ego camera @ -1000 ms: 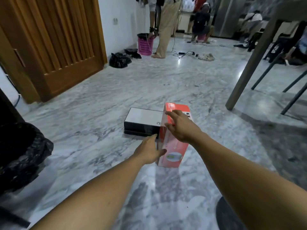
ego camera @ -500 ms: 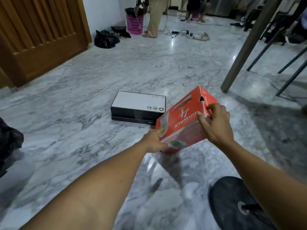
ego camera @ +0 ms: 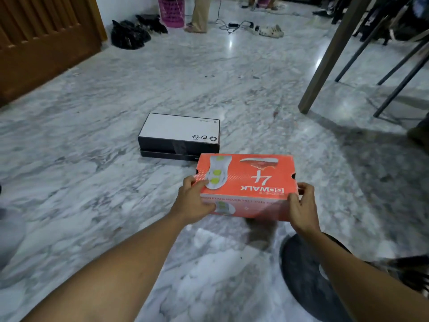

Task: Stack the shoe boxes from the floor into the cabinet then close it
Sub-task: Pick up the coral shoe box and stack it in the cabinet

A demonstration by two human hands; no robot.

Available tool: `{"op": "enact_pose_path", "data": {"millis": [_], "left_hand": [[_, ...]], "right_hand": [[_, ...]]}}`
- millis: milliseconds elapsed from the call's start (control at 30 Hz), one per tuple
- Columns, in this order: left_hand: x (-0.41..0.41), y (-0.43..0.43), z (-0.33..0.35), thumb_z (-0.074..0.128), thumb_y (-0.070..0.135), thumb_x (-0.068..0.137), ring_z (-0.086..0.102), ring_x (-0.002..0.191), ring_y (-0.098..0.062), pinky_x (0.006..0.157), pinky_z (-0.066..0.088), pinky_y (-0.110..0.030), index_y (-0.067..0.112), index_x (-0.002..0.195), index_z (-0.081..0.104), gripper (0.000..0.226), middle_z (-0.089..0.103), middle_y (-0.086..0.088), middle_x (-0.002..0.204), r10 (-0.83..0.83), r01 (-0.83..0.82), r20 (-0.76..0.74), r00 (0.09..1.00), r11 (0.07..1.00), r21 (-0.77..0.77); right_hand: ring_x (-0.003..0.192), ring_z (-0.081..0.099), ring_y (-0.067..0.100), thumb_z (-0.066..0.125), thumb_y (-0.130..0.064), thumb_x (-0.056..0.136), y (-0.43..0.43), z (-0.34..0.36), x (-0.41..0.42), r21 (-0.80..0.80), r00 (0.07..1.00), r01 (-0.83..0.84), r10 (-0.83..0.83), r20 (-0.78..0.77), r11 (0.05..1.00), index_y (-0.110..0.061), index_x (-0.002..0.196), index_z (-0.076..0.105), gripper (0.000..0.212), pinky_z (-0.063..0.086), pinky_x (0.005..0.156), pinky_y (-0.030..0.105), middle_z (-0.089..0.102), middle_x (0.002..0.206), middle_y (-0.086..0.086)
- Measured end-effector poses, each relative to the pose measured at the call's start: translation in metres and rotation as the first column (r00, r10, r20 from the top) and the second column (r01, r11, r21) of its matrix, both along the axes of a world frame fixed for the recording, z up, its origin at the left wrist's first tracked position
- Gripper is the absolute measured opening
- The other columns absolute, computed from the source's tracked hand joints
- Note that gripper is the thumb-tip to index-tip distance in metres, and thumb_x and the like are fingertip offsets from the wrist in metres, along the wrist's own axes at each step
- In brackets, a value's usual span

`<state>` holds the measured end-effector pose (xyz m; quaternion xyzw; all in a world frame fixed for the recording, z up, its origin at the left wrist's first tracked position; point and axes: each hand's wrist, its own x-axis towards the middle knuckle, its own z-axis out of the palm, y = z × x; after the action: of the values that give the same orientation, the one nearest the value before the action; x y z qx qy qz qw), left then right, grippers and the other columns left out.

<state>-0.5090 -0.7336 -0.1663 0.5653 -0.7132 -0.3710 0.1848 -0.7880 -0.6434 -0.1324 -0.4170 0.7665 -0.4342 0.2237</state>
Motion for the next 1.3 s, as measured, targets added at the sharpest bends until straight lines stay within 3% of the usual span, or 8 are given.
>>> {"op": "enact_pose_path", "data": {"millis": [133,233,333,467,700,833,933,1300], "left_hand": [[0.055,0.053,-0.017,0.076,0.053,0.064,0.044,0.119,-0.025,0.093,0.052,-0.039,0.031,0.13,0.061,0.072,0.034,0.007,0.131,0.094,-0.075,0.067,0.993,0.965,-0.251],[0.094,0.076,-0.025,0.079,0.06,0.058,0.052,0.113,-0.021,0.08,0.056,-0.036,0.029,0.125,0.061,0.077,0.036,0.008,0.129,0.096,-0.051,0.119,0.988,0.941,-0.336],[0.113,0.08,-0.023,0.085,0.067,0.05,0.057,0.106,-0.01,0.079,0.057,-0.033,0.032,0.138,0.047,0.102,0.031,0.013,0.132,0.098,-0.075,0.094,0.991,0.971,-0.227],[0.119,0.072,-0.023,0.092,0.07,0.041,0.051,0.125,-0.002,0.101,0.051,-0.036,0.047,0.152,0.019,0.134,0.043,0.02,0.143,0.086,-0.083,-0.071,0.994,0.995,0.048],[0.116,0.071,-0.021,0.096,0.061,0.042,0.06,0.111,0.01,0.095,0.051,-0.025,0.068,0.14,0.025,0.121,0.063,0.035,0.118,0.134,-0.115,-0.22,0.966,0.989,0.096],[0.131,0.08,-0.006,0.09,0.071,0.038,0.057,0.112,0.008,0.094,0.049,-0.023,0.053,0.153,0.01,0.141,0.052,0.048,0.112,0.227,-0.217,-0.198,0.954,0.974,0.071],[0.154,0.094,0.009,0.089,0.076,0.035,0.057,0.117,0.001,0.099,0.05,-0.032,0.05,0.155,0.002,0.15,0.054,0.034,0.127,0.289,-0.284,-0.149,0.946,0.957,0.054],[0.241,0.18,0.138,0.091,0.066,0.05,0.065,0.104,0.005,0.088,0.058,-0.037,0.045,0.14,0.038,0.107,0.066,0.027,0.118,0.31,-0.367,-0.239,0.92,0.897,-0.248]], "right_hand": [[0.088,0.062,0.018,0.06,-0.046,0.094,0.026,-0.019,0.016,0.331,0.984,-0.176,0.168,0.054,0.927,-0.013,0.109,0.047,0.038,0.05,0.079,0.039,0.064,0.105,0.005],[0.089,0.064,0.012,0.069,-0.058,0.082,0.043,-0.032,0.031,0.389,0.958,-0.287,0.256,0.131,0.875,-0.017,0.109,0.049,0.053,0.051,0.077,0.031,0.066,0.102,-0.001],[0.103,0.068,0.007,0.087,-0.059,0.064,0.048,-0.046,0.039,0.313,0.911,-0.402,0.343,0.23,0.86,-0.026,0.132,0.042,0.088,0.056,0.09,0.036,0.068,0.117,-0.011],[0.113,0.066,0.007,0.101,-0.046,0.044,0.044,-0.059,0.038,0.246,0.878,-0.462,0.401,0.261,0.852,-0.037,0.149,0.022,0.131,0.056,0.095,0.04,0.065,0.128,-0.012],[0.109,0.067,0.005,0.099,-0.052,0.04,0.037,-0.052,0.046,0.188,0.878,-0.464,0.419,0.232,0.866,-0.04,0.147,0.026,0.13,0.056,0.095,0.037,0.067,0.123,-0.014],[0.107,0.069,0.009,0.102,-0.031,0.047,0.035,-0.037,0.066,0.112,0.843,-0.519,0.485,0.235,0.848,-0.041,0.137,0.041,0.109,0.056,0.09,0.034,0.07,0.118,-0.013],[0.109,0.068,0.01,0.102,-0.034,0.048,0.034,-0.028,0.085,0.062,0.824,-0.543,0.518,0.229,0.837,-0.041,0.14,0.042,0.11,0.056,0.092,0.037,0.069,0.122,-0.012],[0.116,0.064,0.009,0.096,-0.062,0.042,0.022,0.083,0.172,-0.001,0.733,-0.68,0.68,0.025,0.733,-0.045,0.146,0.036,0.121,0.054,0.098,0.044,0.065,0.128,-0.015]]}}
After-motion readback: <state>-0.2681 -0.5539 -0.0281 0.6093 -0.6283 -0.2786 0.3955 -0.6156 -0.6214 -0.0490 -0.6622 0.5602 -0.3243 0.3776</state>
